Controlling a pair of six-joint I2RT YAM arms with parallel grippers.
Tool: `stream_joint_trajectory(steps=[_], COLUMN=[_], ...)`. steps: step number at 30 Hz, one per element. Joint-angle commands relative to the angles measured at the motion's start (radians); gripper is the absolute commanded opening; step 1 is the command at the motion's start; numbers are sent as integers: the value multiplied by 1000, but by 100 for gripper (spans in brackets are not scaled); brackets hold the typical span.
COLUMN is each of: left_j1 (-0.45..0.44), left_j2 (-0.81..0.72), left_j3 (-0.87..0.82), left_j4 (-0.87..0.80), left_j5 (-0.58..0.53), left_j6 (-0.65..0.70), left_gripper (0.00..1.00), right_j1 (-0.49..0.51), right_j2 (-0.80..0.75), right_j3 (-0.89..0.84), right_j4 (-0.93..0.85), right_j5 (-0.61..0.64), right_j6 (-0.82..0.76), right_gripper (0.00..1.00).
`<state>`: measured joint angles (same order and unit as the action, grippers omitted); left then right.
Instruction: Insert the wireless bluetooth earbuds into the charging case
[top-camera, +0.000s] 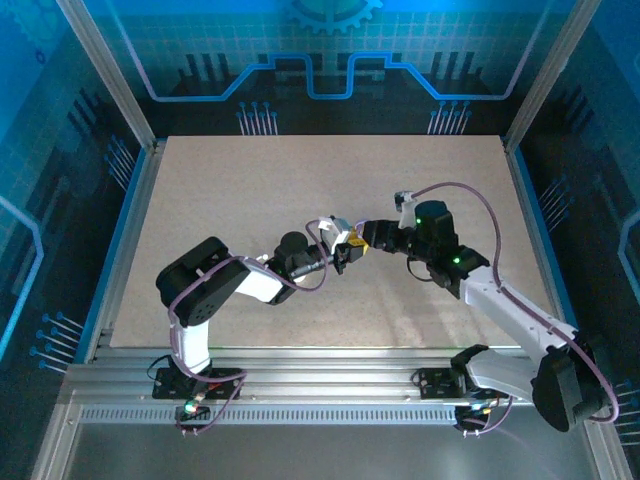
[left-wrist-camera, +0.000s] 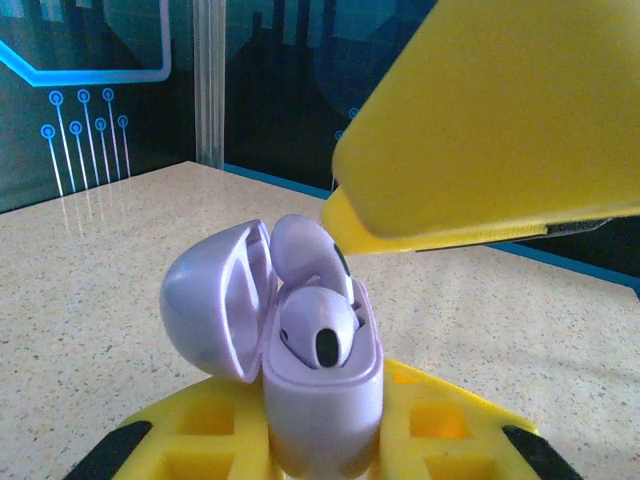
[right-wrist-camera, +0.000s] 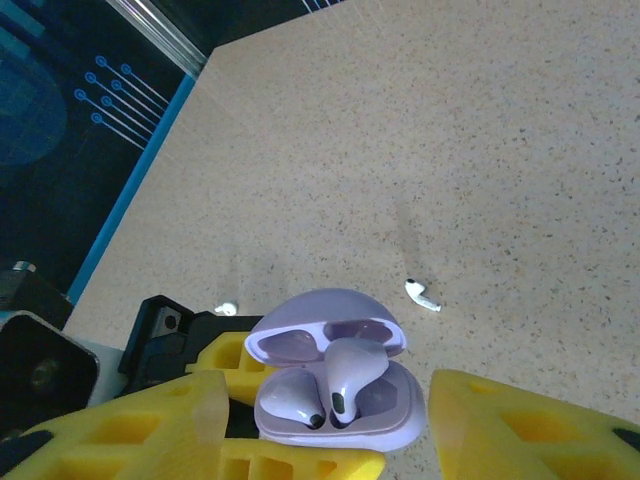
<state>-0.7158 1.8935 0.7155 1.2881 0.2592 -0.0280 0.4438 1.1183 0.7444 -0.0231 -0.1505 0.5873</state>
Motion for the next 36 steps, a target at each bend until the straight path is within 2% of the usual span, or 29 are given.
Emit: stream_joint_trajectory(steps=[1, 11, 18, 31, 36], left_j1=[-5, -6, -7, -6, -2], left_j2=[-46, -51, -66, -102, -134], left_j3=[-14, -11, -5, 0, 6], left_j4=[32, 28, 6, -28, -73], left_j5=[28, 32, 32, 36, 38], left_j6=[-1, -7, 0, 16, 8], left_gripper=[10, 10, 10, 10, 10], right_j1=[-6, -26, -85, -163, -186], right_j2=[-42, -119, -127, -117, -134], right_j3=[23, 42, 41, 22, 5], right_j4=[0, -33, -46, 17, 49], right_j5=[-12, -46, -103, -211, -231], right_j6=[-2, -43, -27, 21, -9], right_gripper=[57, 58, 58, 59, 61])
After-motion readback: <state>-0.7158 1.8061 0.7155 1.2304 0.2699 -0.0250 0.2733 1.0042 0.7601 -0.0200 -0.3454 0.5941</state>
